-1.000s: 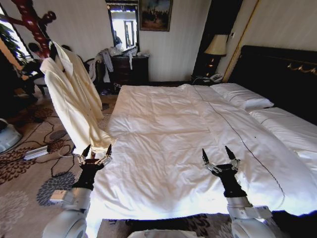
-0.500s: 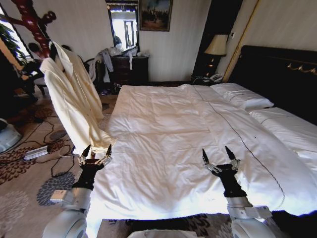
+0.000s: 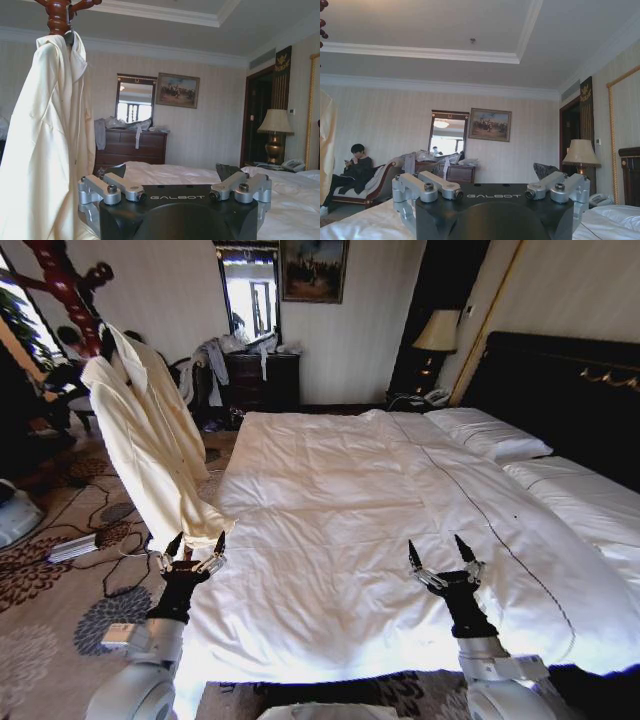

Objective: Pick up the clothes from the bed and hang them on the clothes hanger.

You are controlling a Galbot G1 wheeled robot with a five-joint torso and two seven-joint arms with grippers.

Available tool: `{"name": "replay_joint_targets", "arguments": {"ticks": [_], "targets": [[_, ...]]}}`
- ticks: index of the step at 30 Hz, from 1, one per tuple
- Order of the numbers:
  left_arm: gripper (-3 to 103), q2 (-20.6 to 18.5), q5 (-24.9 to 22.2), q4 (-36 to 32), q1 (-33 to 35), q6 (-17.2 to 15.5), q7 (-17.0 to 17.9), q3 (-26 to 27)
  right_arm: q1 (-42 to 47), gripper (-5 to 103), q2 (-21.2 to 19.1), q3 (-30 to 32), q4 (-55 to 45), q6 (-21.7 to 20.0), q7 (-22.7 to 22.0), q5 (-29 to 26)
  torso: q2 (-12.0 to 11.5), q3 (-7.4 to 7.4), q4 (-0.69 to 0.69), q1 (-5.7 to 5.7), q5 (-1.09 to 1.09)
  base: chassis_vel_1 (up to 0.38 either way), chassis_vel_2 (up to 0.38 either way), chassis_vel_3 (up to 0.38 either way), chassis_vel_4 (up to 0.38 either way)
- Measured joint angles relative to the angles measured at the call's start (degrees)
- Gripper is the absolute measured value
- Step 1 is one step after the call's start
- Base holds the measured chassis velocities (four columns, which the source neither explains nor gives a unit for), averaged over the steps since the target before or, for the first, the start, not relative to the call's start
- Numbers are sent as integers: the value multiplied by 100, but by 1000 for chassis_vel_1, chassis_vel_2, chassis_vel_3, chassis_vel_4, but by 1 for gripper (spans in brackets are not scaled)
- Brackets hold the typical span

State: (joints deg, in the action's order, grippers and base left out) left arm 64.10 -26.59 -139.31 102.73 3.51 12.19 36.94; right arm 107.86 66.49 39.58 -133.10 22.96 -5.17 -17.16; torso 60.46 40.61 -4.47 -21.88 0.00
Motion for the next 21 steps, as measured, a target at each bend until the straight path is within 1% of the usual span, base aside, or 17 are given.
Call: {"name": "replay_joint_targets", "arguments": {"ticks": [21], "targets": [[100, 0, 0, 1, -1, 2, 0, 0, 0, 100, 0, 0, 0, 1, 0, 1, 0, 0, 0, 0, 0, 0, 0, 0, 0]]}}
